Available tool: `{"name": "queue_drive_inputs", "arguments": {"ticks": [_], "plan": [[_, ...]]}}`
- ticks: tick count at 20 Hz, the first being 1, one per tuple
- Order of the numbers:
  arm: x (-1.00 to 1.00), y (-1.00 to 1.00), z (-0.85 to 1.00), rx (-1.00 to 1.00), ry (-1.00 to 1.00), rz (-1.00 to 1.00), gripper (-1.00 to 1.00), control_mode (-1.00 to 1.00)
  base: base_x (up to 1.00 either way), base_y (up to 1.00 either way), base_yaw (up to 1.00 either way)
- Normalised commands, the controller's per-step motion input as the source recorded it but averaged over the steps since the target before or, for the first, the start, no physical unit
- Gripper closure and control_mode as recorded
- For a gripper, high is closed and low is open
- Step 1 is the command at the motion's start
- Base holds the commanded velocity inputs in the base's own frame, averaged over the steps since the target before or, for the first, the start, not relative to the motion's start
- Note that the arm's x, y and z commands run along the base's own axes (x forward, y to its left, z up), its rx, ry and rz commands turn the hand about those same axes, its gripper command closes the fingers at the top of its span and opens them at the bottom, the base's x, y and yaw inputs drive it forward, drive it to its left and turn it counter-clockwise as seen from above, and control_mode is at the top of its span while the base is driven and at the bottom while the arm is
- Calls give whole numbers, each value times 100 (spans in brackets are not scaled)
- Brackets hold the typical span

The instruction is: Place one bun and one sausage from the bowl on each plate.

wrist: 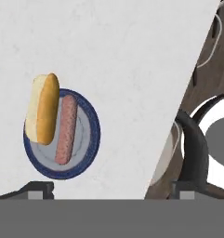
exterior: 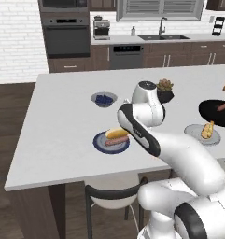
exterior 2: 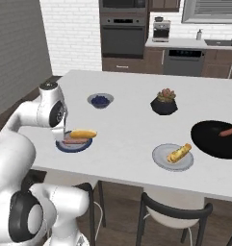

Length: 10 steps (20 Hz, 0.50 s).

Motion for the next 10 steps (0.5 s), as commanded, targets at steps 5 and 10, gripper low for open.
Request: {"name": "queue_drive_inputs", "arguments": {"ticks": [5, 10], "plan": [[-99, -25, 37, -19, -11, 56, -100, -100, 0, 0, 0], [-56, 15, 22, -34, 3, 43, -100, -100, 0, 0, 0]]}}
